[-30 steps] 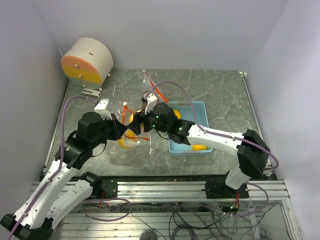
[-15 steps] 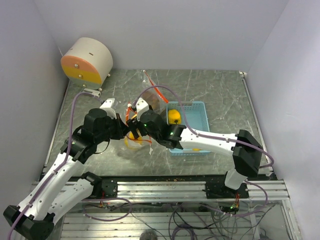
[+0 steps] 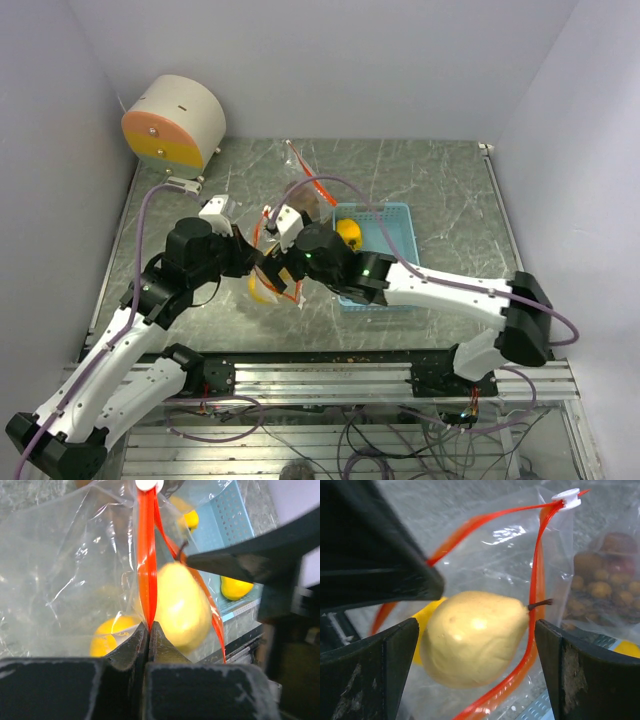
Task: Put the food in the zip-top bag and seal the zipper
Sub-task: Place the fake fruit in the zipper food storage bag, then adjust the zipper food storage bag at the center of the board.
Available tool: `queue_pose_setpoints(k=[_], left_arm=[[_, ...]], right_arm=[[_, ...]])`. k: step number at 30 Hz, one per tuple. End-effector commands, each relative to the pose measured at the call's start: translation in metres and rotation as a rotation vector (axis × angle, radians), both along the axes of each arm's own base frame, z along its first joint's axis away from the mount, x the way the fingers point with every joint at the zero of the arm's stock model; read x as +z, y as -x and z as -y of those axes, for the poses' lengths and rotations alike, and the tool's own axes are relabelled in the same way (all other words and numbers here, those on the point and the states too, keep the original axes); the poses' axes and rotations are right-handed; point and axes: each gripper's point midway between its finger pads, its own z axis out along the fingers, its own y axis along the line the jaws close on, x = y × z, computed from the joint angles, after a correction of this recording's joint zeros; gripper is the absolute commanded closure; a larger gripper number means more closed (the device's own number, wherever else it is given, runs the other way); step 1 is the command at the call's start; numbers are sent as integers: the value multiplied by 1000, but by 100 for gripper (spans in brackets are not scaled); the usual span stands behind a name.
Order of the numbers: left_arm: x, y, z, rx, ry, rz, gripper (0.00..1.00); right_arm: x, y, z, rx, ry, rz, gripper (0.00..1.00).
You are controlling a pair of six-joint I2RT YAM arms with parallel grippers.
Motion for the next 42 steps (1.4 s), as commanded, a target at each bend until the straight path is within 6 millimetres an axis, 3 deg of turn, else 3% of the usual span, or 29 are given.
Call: queue_pose_setpoints(k=[1,4,7,10,13,16,21,27,32,34,38,41,42], left_arm=[[18,-7,9,-16,50,59,93],[20,-6,7,-10,52,65,93],[22,-5,6,-5,56,71,93],[23,-4,6,-7,59,72,93],[25,-4,6,-6,60,74,93],[26,-2,4,-5,59,77,93],[29,-1,4,-4,64,83,93],[26,0,3,-2,65,81,93],[23,-1,3,1,60,76,93],[25,-1,4,-2,66,79,93],[28,-1,2,4,68,86,93],[23,-3,-2,23,38,75,93],[20,-3,-4,30,21,65,93]], right_arm=[[51,20,7,75,-141,24,0],[67,24,19,68,-193,21,0],[69,15,30,12,-201,-4,0],[56,-5,47,-108,-179,-66,1],[29,-23,67,-192,-181,-181,10],[14,-29,78,-198,-236,-263,17],[-1,-26,75,-175,-258,-312,25],[4,-15,56,-86,-319,-361,34],[-8,-4,57,-53,-328,-398,38],[-13,-3,57,-56,-323,-410,45],[-21,1,53,-41,-306,-442,68],[-12,-3,51,-46,-306,-436,88],[6,-9,47,-47,-318,-413,91]])
